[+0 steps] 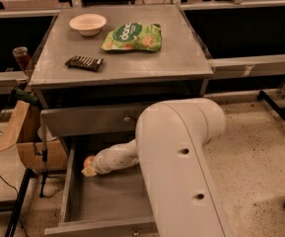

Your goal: Pick apple from middle drawer and place on counter

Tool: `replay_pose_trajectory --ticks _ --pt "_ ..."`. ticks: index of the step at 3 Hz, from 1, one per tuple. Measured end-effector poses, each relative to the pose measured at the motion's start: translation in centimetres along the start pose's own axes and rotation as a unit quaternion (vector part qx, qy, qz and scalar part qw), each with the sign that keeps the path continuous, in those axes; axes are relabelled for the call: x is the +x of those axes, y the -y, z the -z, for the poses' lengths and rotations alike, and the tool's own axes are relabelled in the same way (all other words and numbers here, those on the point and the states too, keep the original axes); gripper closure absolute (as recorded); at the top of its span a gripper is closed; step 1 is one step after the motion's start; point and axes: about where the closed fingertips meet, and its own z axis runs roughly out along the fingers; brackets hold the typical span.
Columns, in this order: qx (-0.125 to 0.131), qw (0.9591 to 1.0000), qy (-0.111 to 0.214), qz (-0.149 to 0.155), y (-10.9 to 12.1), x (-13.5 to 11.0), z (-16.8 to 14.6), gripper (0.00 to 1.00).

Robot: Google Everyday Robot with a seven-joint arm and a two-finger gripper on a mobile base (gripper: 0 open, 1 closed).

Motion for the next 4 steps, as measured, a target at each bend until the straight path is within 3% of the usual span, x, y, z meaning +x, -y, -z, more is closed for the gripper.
replay_pose_trajectory --ticks 1,2,3,4 --pt "0.014 0.9995 -0.026 -0.014 0.0 1.5 6.2 1.00" --pt "0.023 0.9958 -0.086 -0.020 1.0 2.0 14.3 1.00" --pt "0.037 0.9896 -0.138 -0.016 1.9 1.1 21.1 1.00" --pt "0.063 0.9787 -0.196 -0.003 2.3 0.6 27.1 1.00"
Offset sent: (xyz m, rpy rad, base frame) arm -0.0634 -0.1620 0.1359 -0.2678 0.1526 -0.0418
